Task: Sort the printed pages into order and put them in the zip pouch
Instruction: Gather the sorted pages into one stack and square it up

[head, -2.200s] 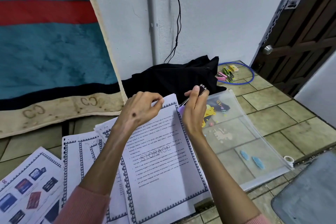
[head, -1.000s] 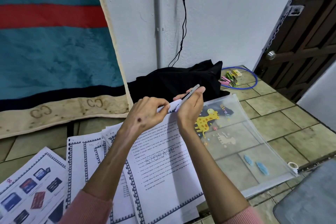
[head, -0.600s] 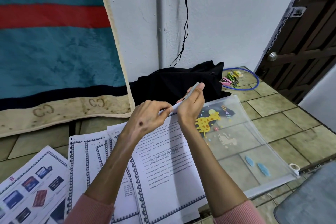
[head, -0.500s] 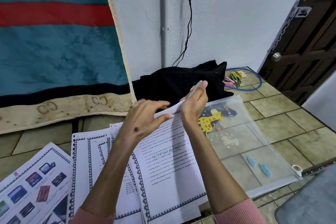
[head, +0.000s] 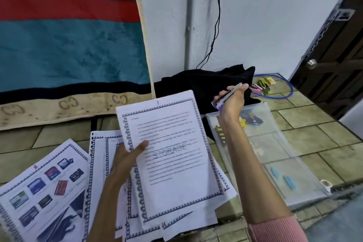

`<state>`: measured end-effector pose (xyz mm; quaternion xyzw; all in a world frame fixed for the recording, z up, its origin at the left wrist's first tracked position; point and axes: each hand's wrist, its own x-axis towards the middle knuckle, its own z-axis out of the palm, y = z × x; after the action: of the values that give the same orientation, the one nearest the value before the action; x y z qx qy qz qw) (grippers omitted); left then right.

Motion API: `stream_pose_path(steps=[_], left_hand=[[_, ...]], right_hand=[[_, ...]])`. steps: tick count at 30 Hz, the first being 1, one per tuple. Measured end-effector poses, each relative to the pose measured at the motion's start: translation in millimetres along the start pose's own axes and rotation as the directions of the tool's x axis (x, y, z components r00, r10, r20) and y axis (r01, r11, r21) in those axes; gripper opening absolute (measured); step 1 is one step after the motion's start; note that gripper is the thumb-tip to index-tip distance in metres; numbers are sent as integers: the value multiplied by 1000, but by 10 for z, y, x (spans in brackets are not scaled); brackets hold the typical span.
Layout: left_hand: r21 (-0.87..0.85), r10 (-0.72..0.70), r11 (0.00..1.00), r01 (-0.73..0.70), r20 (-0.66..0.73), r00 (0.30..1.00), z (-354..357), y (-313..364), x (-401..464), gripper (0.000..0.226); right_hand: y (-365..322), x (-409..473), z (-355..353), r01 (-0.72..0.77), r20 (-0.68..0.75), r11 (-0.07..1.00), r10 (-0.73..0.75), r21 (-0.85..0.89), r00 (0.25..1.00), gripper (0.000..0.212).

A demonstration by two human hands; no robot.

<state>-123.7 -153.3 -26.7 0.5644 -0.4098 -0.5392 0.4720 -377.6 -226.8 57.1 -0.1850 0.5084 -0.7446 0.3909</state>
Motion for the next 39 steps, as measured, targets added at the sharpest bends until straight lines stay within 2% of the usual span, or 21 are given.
stream_pose_path(steps=[1,2,4,5,8,9,11,12,13,14,16,17,18,19,21,25,27,29,33,36,39], left_hand=[[-48,-20,999,18,-22,1000,-92,17,7,30],[-90,-34,995,30,-44,998,-181,35,9,25],[-184,-55,982,41,-68,996,-371,13,43,25],[-238,-54,971,39,-54,997,-458,-14,68,36],[-310,-66,949,64,4,998,-632,-61,95,110],[-313,-62,947,67,27,998,-652,-73,90,119],[-322,-52,944,67,56,997,-653,-103,119,114],[-329,-51,942,65,52,997,-628,-96,119,103],[-340,-50,938,65,52,997,-593,-63,115,88],[-360,-46,931,64,57,997,-536,-13,111,66],[-375,-43,925,66,69,997,-335,142,105,22],[-363,-41,929,68,79,996,-192,230,114,18],[-359,-34,931,70,107,994,-14,318,122,22],[-360,-15,930,69,152,988,178,400,127,37],[-378,-21,919,113,239,971,590,541,133,61],[-338,-45,928,159,320,946,1416,607,128,20],[-333,-76,924,185,315,946,1794,491,129,17],[-276,-106,941,195,307,946,2149,238,174,26],[188,-52,982,9,226,973,2563,-262,216,39],[483,107,847,-221,253,962,2674,-469,208,38],[758,143,593,-272,233,962,2728,-499,152,63]], right_hand=[[86,-2,-87,108,49,978,-101,-179,994,41],[239,-15,-198,255,152,880,-211,-400,966,36],[620,-114,-432,470,407,541,-241,-697,881,35],[781,-196,-509,504,477,400,-175,-765,862,38],[1098,-489,-572,505,504,31,133,-863,853,37],[1144,-571,-572,525,500,-93,203,-846,842,39],[1182,-638,-575,574,519,-253,253,-779,816,42],[1159,-631,-580,594,544,-250,243,-764,803,41],[1098,-614,-581,599,559,-178,229,-781,797,42],[972,-594,-570,572,558,-10,210,-820,803,46],[594,-541,-545,250,471,552,306,-796,827,58],[410,-489,-558,38,458,714,406,-699,791,58],[227,-437,-590,-90,480,782,465,-617,744,54],[69,-376,-658,-94,516,797,471,-597,715,51],[-140,-204,-833,44,543,788,381,-614,748,61],[-467,174,-1299,117,410,820,152,-561,899,65],[-549,355,-1559,185,363,780,57,-598,930,62],[-544,489,-1766,251,305,647,-30,-720,952,59],[-250,702,-2064,227,203,328,-108,-917,973,66],[3,764,-2144,168,160,96,-90,-981,983,61],[126,793,-2194,147,152,-50,-102,-988,983,48]])
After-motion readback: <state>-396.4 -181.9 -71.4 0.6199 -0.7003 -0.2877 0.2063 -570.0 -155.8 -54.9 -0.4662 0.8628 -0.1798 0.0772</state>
